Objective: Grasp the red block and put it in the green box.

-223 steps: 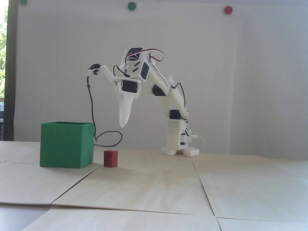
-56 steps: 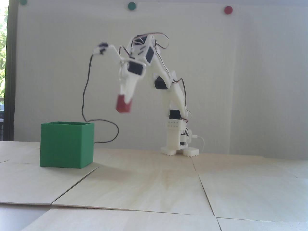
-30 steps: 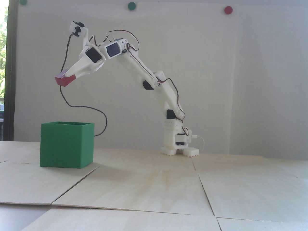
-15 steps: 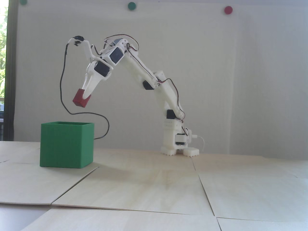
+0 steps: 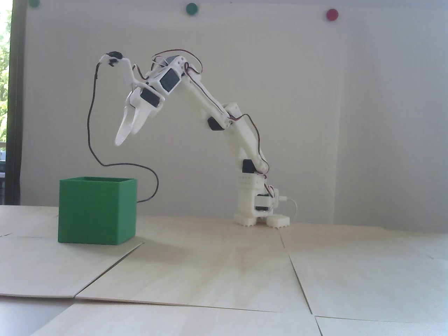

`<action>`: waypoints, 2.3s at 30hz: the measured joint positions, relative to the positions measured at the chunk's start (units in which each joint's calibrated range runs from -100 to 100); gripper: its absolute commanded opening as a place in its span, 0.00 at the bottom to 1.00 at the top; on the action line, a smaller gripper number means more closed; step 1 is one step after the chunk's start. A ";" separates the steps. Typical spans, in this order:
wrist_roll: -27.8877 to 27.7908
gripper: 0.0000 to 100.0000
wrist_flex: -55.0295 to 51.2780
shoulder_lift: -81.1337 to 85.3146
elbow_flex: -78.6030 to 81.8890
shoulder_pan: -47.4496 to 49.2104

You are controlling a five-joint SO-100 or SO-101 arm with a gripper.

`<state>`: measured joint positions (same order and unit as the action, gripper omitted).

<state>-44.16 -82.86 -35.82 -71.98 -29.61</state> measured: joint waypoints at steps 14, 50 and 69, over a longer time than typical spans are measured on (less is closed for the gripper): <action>0.00 0.03 0.00 0.00 0.00 0.00; -0.57 0.03 -5.32 72.06 90.96 38.90; -0.62 0.03 29.62 133.17 168.67 44.86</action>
<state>-44.77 -53.24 97.34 96.69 15.25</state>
